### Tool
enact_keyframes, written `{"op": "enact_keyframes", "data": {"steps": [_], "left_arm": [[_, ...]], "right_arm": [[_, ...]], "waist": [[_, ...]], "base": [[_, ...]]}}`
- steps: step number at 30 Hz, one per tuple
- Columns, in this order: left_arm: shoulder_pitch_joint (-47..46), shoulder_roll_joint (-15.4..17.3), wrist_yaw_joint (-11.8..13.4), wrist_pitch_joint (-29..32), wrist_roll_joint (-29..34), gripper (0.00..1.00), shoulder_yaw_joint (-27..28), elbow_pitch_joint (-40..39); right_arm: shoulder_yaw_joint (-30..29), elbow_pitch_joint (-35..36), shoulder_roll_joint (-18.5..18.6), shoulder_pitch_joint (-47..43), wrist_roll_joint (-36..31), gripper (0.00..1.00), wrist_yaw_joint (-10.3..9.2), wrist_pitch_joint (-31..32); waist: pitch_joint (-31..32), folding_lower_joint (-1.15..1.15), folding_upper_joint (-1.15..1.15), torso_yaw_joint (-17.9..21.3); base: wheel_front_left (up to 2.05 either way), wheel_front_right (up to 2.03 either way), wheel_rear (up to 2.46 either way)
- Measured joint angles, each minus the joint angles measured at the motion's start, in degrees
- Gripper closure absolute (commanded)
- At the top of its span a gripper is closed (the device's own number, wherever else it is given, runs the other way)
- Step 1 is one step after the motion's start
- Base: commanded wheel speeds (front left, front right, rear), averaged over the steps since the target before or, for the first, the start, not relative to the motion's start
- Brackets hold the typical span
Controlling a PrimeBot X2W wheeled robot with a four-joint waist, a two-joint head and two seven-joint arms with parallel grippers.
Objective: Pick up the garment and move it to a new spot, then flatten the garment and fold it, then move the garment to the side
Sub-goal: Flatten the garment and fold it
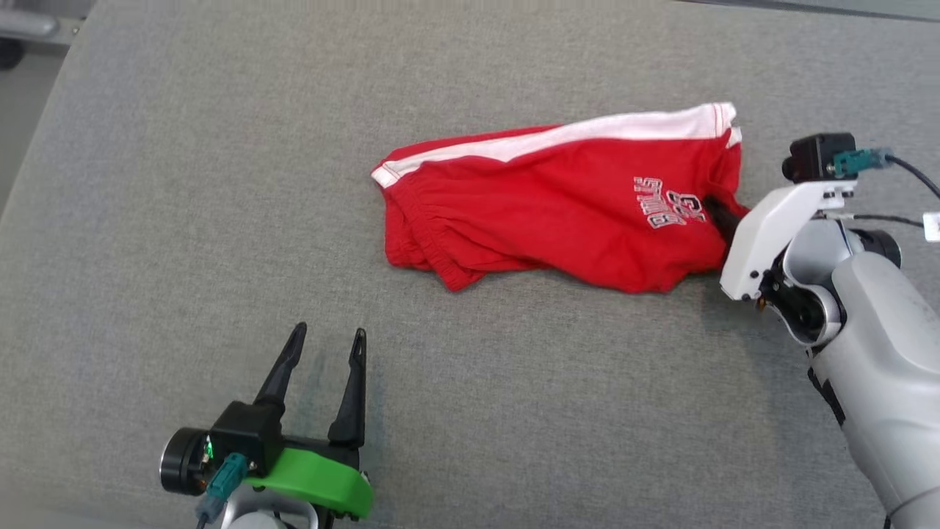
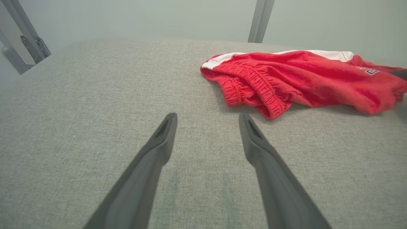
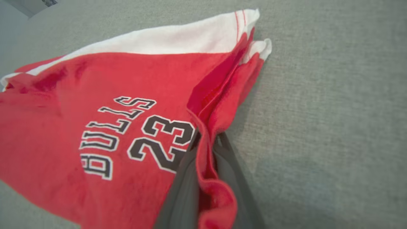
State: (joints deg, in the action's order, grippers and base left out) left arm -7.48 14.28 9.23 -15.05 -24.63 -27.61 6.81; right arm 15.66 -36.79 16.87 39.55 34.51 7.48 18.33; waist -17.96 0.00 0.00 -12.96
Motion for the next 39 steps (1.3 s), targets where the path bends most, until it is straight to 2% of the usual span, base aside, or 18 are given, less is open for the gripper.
{"op": "enact_keyframes", "data": {"steps": [8, 14, 16, 17, 18, 22, 26, 33, 39], "left_arm": [[4.1, 1.3, 0.2, 0.4, 0.0, 0.00, -0.8, -0.1], [6.3, 2.0, 0.5, 0.8, 0.0, 0.00, -1.5, -1.3], [7.0, 1.9, 0.6, 0.8, -0.1, 0.00, -1.8, -1.5], [7.2, 1.9, 0.6, 0.8, -0.1, 0.00, -2.0, -1.5], [7.3, 1.7, 0.6, 0.8, -0.2, 0.00, -2.1, -1.6], [7.5, 1.4, 0.6, 0.8, -0.3, 0.00, -2.4, -2.1], [8.5, 1.2, 0.6, 0.4, 0.2, 0.00, -2.4, -2.9], [10.5, 1.0, 0.1, 0.1, 1.8, 0.00, -1.4, -4.7], [14.2, -0.8, -0.3, 0.0, 3.3, 0.00, 1.9, -6.4]], "right_arm": [[-6.9, 3.0, 2.1, -9.9, 3.0, 1.00, 0.01, -0.3], [-12.5, 1.9, 2.8, -14.4, 1.2, 1.00, 0.00, -0.6], [-14.1, 0.6, 2.4, -15.6, -0.5, 0.54, 0.00, -2.0], [-14.7, -0.1, 2.0, -16.1, -1.4, 0.20, 0.00, -2.6], [-15.5, -0.8, 1.8, -16.5, -2.5, 0.00, 0.00, -3.4], [-18.3, -2.1, 0.5, -17.3, -5.0, 0.00, 0.00, -6.3], [-20.8, -0.5, -0.5, -19.7, -6.0, 0.00, 0.00, -8.5], [-23.6, 5.8, -1.1, -24.6, -9.6, 0.00, 0.00, -10.4], [-25.5, 14.8, -3.9, -30.8, -15.5, 0.00, 0.00, -19.3]], "waist": [[6.3, 0.00, 0.00, 4.5], [9.1, 0.00, 0.00, 6.9], [9.7, 0.00, 0.00, 7.2], [9.9, 0.00, 0.00, 7.3], [10.0, 0.00, 0.00, 7.2], [10.3, 0.00, 0.00, 6.7], [11.2, 0.00, 0.00, 6.4], [12.7, 0.00, 0.00, 6.8], [15.2, 0.00, 0.00, 7.2]], "base": [[0.00, 0.00, 0.00], [0.00, 0.00, 0.00], [0.00, 0.00, 0.00], [0.00, 0.00, 0.00], [0.00, 0.00, 0.00], [0.00, 0.00, 0.00], [0.00, 0.00, 0.00], [0.00, 0.00, 0.00], [0.00, 0.00, 0.00]]}}
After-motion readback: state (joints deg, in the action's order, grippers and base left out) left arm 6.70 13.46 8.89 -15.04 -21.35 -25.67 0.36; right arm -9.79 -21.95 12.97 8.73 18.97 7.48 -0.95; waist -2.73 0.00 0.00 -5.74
